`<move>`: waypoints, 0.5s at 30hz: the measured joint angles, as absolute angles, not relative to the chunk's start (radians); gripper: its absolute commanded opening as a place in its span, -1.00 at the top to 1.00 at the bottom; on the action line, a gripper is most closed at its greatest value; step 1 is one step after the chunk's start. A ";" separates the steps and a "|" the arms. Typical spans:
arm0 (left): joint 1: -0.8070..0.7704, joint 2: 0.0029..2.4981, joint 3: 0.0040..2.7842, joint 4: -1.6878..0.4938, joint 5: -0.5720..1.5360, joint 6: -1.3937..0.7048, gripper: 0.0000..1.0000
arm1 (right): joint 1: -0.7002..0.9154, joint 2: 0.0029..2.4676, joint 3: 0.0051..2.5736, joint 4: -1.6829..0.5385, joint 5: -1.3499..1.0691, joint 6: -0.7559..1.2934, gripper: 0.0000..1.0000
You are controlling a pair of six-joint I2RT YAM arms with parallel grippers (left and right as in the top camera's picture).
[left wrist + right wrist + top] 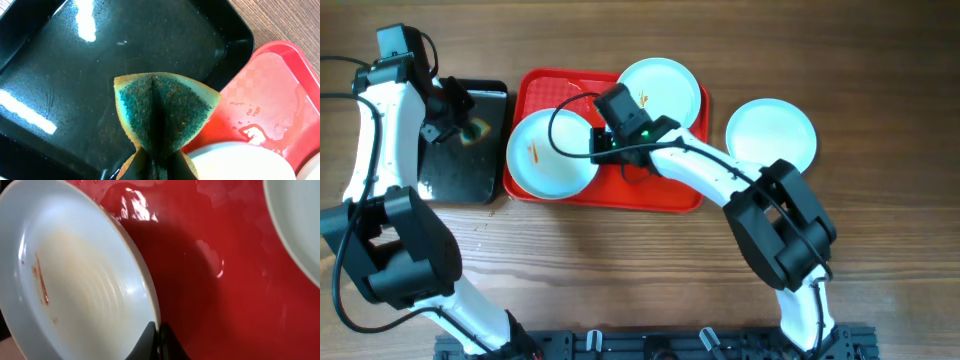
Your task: Clean dirty plates on tray and stack at the side
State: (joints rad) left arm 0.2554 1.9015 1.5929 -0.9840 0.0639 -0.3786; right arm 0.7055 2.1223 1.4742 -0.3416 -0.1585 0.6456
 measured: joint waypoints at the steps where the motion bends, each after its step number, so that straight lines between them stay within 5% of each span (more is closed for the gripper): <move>1: 0.255 1.901 1.593 -0.984 0.064 -0.379 0.92 | 0.707 2.128 1.474 -0.332 -0.144 0.657 0.22; 15: 0.254 1.902 1.593 -0.984 0.065 -0.379 0.92 | 0.669 2.157 1.559 -0.375 -0.124 0.415 0.25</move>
State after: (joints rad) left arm 0.2543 1.9018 1.5929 -0.9836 0.0647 -0.3790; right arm 0.6685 2.1567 1.5585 -0.3752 -0.1242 0.4149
